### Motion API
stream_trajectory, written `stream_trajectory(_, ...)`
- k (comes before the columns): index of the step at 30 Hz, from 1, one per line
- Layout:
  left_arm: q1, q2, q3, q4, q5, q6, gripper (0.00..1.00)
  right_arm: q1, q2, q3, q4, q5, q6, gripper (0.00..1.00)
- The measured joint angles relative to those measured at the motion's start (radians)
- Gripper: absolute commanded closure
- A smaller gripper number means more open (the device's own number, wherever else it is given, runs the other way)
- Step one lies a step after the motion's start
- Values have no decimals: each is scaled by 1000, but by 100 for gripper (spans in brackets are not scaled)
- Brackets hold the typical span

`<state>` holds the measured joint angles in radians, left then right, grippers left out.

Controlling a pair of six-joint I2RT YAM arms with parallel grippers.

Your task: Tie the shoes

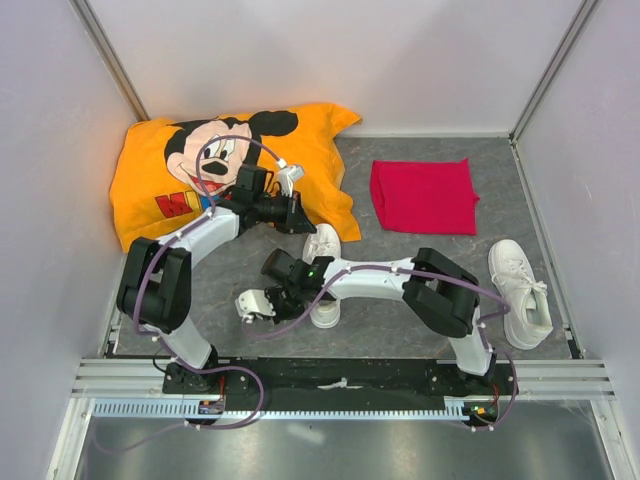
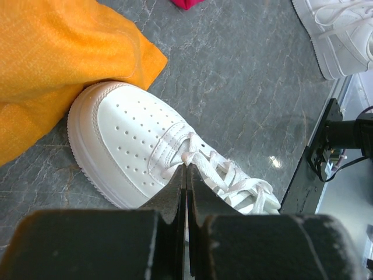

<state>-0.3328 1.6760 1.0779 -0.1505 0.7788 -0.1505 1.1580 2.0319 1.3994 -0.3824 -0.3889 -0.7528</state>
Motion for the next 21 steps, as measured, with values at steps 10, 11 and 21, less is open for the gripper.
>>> stream_trajectory(10,0,-64,79,-100,9,97,98,-164,-409,-2,-25,-16,242,100)
stream_trajectory(11,0,-81,87,-118,8,116,98,-197,-459,-9,-25,-13,259,100)
stream_trajectory(21,18,-284,108,-262,-19,268,98,-426,-805,-216,-163,122,350,100)
